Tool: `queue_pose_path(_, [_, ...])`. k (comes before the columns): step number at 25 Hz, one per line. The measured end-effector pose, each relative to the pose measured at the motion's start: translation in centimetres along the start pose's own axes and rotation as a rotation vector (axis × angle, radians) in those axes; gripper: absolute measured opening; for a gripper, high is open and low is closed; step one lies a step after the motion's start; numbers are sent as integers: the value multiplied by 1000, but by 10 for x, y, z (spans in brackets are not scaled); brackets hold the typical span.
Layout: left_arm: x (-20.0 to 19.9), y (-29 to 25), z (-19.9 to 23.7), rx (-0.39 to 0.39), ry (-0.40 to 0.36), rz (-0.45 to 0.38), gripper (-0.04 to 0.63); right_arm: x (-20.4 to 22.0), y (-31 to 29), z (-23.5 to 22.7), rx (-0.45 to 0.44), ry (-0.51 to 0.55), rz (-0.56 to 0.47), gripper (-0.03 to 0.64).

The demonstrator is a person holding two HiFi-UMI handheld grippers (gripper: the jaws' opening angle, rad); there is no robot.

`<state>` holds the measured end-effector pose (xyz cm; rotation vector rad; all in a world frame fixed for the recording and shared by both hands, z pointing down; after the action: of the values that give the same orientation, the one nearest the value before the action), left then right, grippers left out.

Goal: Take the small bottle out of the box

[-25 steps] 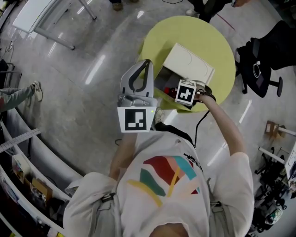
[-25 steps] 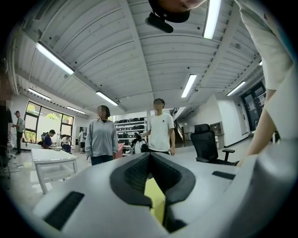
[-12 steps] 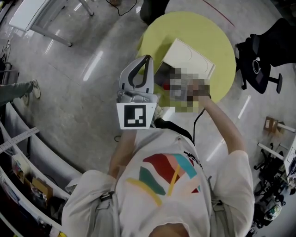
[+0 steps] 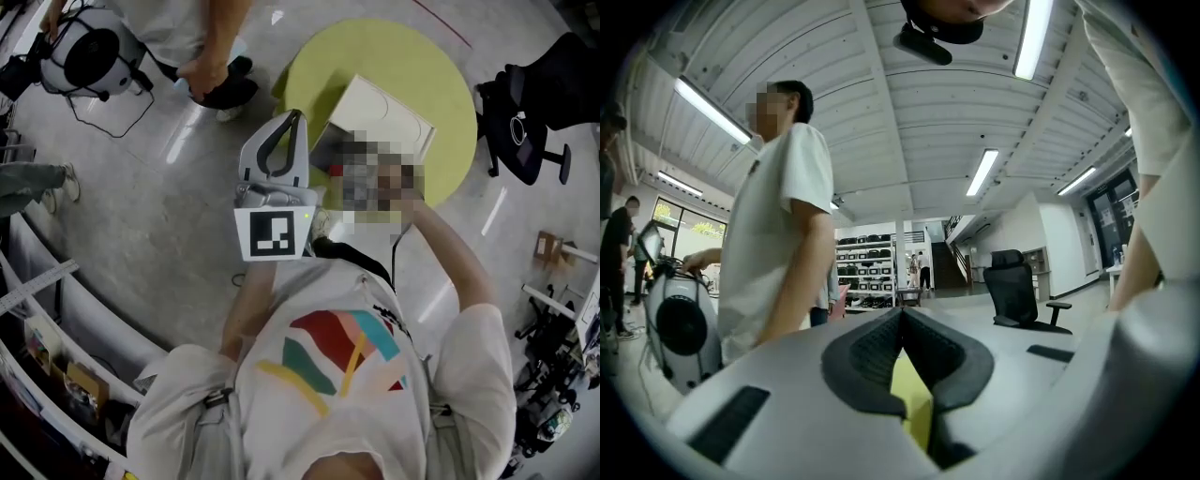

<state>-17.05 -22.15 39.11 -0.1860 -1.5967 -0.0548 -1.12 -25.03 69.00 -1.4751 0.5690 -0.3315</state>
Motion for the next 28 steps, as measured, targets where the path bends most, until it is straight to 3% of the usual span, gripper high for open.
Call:
queue_pose_path(15, [-3,1,6,-8,-3,-5,15,3,1,-1,1,-24,-24,213])
queue_pose_path(22, [-8,2,7,-6,-10,-6,14,-2,16,-7,-39,-234,-174,213])
queue_pose_path(28, [-21,-2,5,8,-33,-28,15,-12,61,-22,16,-362,-340,213])
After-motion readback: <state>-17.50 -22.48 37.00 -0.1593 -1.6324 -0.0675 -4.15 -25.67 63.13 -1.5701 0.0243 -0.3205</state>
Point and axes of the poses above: the fingertips, and each gripper's own axes: y backward along the fingers, z to its left, x out of its underside, the point moved 2 cm from there along y, backward along the fingers, and after that the axes turned 4 degrees about z, right-handed, at the moved point
